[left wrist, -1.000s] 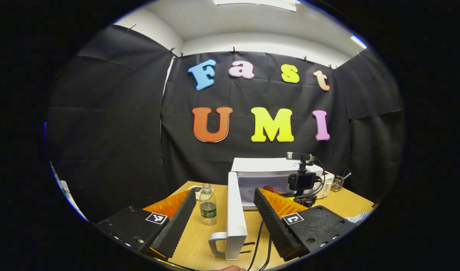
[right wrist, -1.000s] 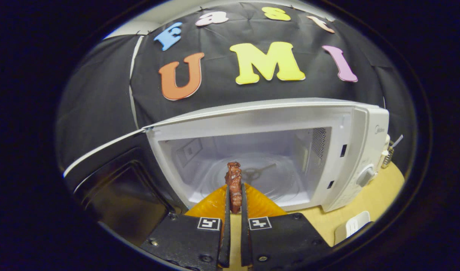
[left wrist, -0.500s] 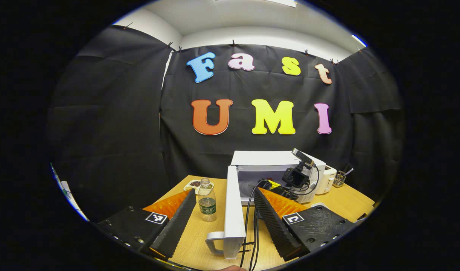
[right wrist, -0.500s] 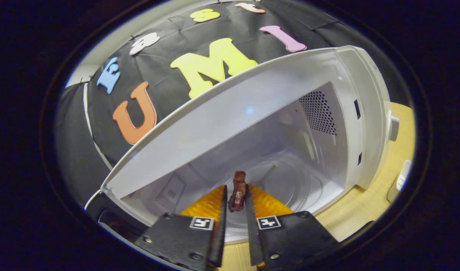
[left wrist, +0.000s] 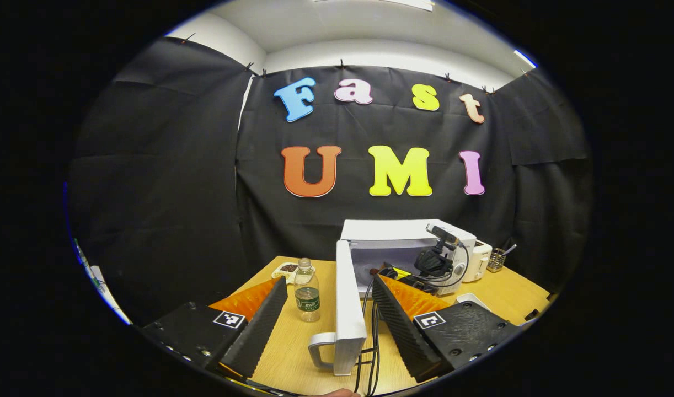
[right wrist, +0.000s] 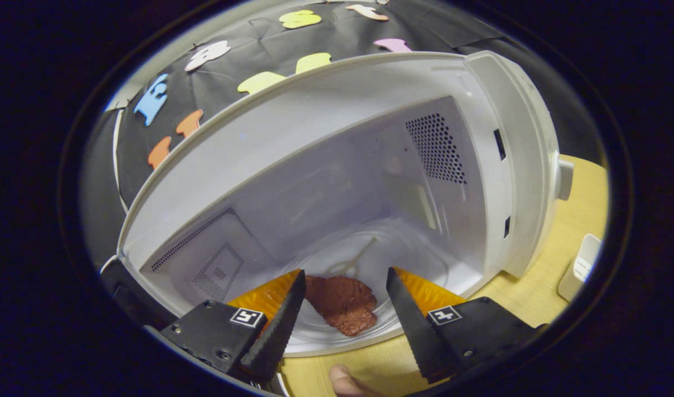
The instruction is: Open the microwave oven with the left hand, put the food in, and close the microwave oven.
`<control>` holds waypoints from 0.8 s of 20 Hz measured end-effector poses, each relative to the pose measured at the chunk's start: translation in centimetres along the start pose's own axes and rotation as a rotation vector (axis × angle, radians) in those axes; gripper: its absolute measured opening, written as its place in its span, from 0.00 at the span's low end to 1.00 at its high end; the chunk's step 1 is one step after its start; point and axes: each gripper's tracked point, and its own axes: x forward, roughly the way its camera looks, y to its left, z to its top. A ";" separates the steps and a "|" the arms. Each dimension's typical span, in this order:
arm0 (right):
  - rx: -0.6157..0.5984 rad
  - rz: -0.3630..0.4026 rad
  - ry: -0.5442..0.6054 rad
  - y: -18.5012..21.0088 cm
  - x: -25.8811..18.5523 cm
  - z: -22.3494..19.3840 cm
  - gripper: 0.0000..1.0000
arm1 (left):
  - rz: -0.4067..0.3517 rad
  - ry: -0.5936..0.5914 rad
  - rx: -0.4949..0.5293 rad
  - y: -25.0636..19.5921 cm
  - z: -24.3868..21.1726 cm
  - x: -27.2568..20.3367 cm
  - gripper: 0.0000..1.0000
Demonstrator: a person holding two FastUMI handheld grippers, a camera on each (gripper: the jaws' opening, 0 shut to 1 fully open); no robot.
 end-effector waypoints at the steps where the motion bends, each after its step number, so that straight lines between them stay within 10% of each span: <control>1: -0.007 0.008 0.001 0.0 -0.5 0.2 0.94 | 0.004 0.001 -0.002 0.3 -0.1 0.0 0.95; 11: -0.132 0.115 -0.035 -2.1 -10.3 5.0 0.84 | 0.017 0.016 -0.021 2.7 -3.2 -0.9 0.95; 13: -0.162 0.125 -0.054 -3.2 -12.8 6.6 0.97 | 0.034 -0.002 -0.023 4.1 -3.3 -1.4 0.95; 14: -0.175 0.126 -0.066 -4.0 -14.2 7.4 0.84 | 0.040 -0.001 -0.028 4.6 -3.8 -1.7 0.95; 16: -0.202 0.137 -0.094 -5.4 -17.4 9.0 0.96 | 0.029 0.000 -0.038 4.8 -4.2 -2.3 0.82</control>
